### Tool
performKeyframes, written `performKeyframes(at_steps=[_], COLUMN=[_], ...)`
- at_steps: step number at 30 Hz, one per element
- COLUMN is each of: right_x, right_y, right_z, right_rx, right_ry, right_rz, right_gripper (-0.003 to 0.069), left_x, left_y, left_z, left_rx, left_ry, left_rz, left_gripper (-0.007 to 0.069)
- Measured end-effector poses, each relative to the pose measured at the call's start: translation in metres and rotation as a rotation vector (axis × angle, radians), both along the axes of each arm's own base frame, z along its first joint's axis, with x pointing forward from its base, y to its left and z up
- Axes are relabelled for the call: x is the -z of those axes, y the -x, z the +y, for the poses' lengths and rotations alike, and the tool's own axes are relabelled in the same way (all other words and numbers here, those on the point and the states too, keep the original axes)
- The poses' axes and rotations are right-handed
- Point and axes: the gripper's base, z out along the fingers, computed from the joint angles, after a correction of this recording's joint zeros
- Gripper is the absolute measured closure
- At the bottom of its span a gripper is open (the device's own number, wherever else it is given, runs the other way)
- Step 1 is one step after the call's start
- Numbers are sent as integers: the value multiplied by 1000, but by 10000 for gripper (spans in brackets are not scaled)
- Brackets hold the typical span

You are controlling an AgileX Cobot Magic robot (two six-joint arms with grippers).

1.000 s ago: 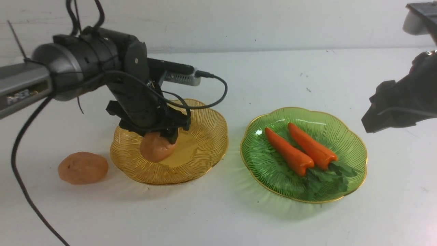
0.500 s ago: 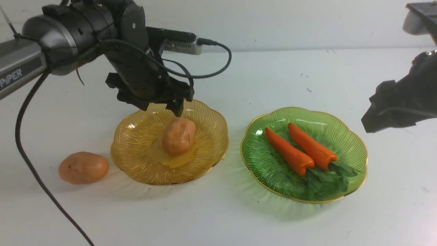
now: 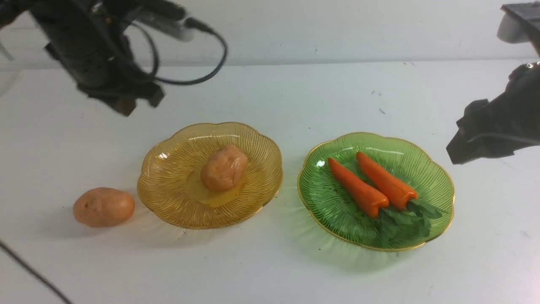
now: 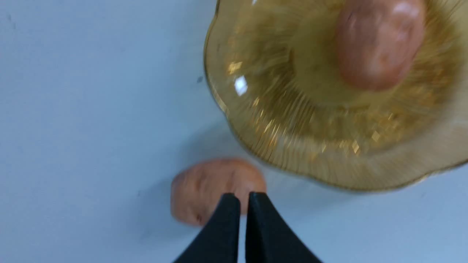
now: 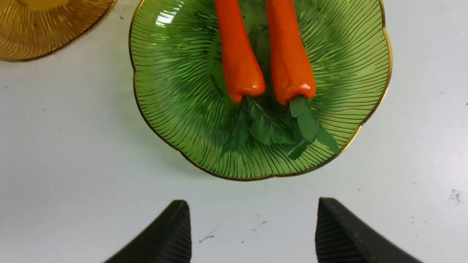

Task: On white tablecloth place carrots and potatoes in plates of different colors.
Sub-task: 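Put the potatoes from the left side into the left plate with the left gripper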

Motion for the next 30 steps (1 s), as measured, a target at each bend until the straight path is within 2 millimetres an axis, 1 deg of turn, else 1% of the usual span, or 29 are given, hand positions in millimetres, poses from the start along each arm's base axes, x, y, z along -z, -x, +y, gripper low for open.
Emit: performKeyframes(at_steps=[1, 3, 4, 5, 7, 8, 9, 10, 11, 14, 15, 17, 18, 19, 20, 21, 22, 25, 27, 30], right_x=[0, 0, 0, 0, 0, 0, 0, 0, 0, 0, 0, 0, 0, 0, 0, 0, 0, 0, -1, -1], right_y=[0, 0, 0, 0, 0, 0, 0, 0, 0, 1, 1, 1, 1, 1, 1, 1, 1, 1, 1, 1], right_z=[0, 0, 0, 1, 1, 1, 1, 2, 2, 2, 2, 2, 2, 2, 2, 2, 2, 3, 4, 5], right_rx=[0, 0, 0, -1, -1, -1, -1, -1, -1, -2, -2, -3, -3, -3, -3, -3, -3, -4, -7, -10], right_ry=[0, -1, -4, -9, -15, -15, -16, -19, -19, -27, -27, -29, -29, -29, -29, -29, -29, -38, -44, -55], right_rz=[0, 0, 1, 3, 4, 4, 4, 5, 5, 8, 8, 8, 8, 8, 8, 8, 8, 10, 12, 14], right_gripper=[237, 237, 237, 237, 237, 237, 237, 237, 237, 237, 237, 237, 237, 237, 237, 237, 237, 237, 237, 237], left_x=[3, 13, 22, 36, 53, 53, 60, 63, 63, 72, 72, 82, 82, 91, 95, 96, 98, 100, 100, 107], left_y=[3, 15, 21, 32, 42, 42, 44, 43, 43, 37, 37, 31, 31, 28, 26, 26, 24, 14, 7, 1], left_z=[6, 27, 34, 49, 60, 61, 63, 63, 62, 58, 58, 57, 57, 60, 61, 62, 63, 69, 70, 71], left_rx=[1, -28, -40, -67, -87, -88, -89, -83, -83, -39, -35, 6, 15, 66, 86, 93, 116, 190, 253, 329], left_ry=[-5, 4, 15, 33, 93, 99, 147, 177, 182, 234, 236, 235, 232, 193, 174, 167, 146, 62, 16, -14], left_rz=[13, 62, 103, 160, 229, 228, 254, 263, 263, 281, 280, 301, 300, 319, 325, 325, 321, 230, 153, 136], left_gripper=[608, 608, 608, 608, 607, 606, 600, 587, 587, 519, 513, 438, 421, 330, 271, 261, 192, 50, -12, -31])
